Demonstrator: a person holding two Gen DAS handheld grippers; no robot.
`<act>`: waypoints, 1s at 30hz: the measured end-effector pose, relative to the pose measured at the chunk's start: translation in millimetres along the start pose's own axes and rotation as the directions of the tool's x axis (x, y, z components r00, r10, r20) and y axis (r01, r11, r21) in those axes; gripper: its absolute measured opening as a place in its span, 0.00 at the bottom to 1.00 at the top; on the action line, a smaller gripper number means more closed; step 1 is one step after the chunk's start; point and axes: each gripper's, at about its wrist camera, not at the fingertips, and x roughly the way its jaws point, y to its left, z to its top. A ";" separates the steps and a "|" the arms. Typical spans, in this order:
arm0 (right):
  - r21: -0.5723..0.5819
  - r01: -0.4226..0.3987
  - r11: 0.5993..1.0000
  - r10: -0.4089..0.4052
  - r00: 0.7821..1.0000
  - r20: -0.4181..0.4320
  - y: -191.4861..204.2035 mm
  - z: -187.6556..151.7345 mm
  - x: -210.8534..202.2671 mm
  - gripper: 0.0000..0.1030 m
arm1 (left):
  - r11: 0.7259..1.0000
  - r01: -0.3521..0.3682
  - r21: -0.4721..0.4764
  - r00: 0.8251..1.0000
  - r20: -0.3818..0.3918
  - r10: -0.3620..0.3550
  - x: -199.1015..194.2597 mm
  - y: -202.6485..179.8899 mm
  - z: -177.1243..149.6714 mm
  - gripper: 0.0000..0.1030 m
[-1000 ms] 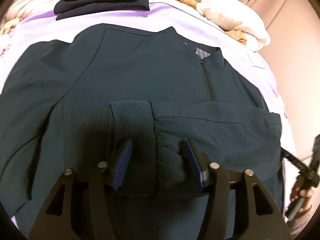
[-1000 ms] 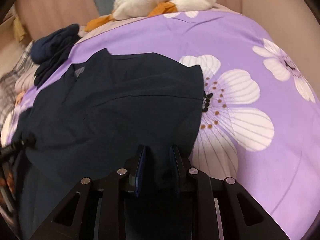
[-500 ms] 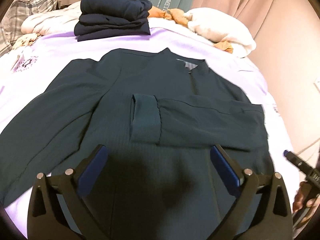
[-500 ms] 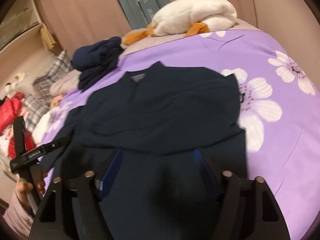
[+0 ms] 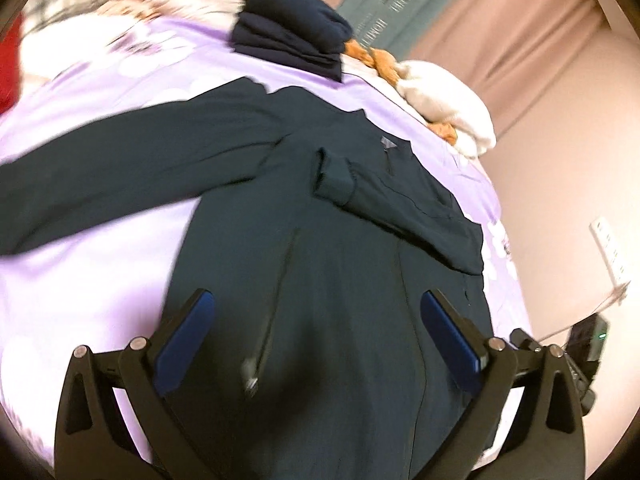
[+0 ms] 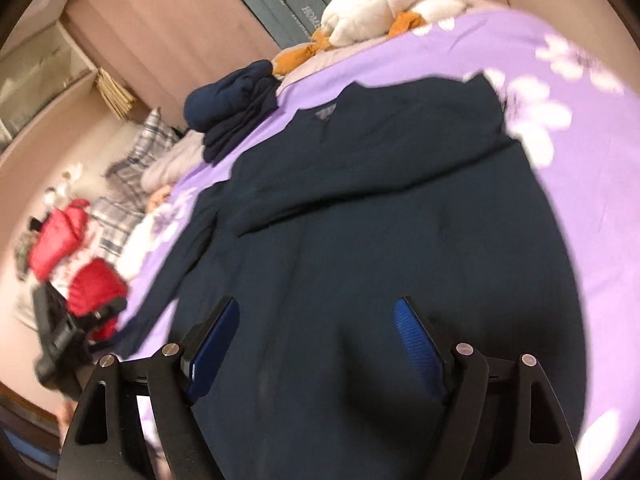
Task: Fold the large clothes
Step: 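Grasp the other sleeve cuff with the left gripper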
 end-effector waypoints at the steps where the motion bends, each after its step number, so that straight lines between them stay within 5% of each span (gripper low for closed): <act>1: 0.002 -0.006 1.000 0.006 1.000 -0.018 2.0 -2.8 1.9 0.78 | 1.000 -0.008 -0.013 1.000 0.001 0.008 -6.6 6.3 -3.8 1.00; 13: -0.103 -0.024 0.994 0.016 0.997 -0.072 51.7 -26.7 11.7 0.78 | 0.961 -0.016 -0.277 0.996 0.078 0.040 -61.9 89.3 -36.5 1.00; 18: -0.120 -0.020 0.993 0.008 0.995 -0.100 61.9 -32.1 20.9 0.78 | 0.898 0.097 -0.430 0.987 0.161 -0.029 -77.1 133.5 -36.2 1.00; 22: -0.136 -0.016 0.991 0.000 0.994 -0.113 68.0 -37.6 25.4 0.78 | 0.846 0.129 -0.518 0.974 0.225 -0.011 -89.1 168.1 -30.6 1.00; 30: -0.139 0.009 0.990 -0.029 0.989 -0.143 66.9 -39.0 36.2 0.78 | 0.709 0.264 -0.655 0.947 0.316 -0.061 -87.8 231.6 -20.6 1.00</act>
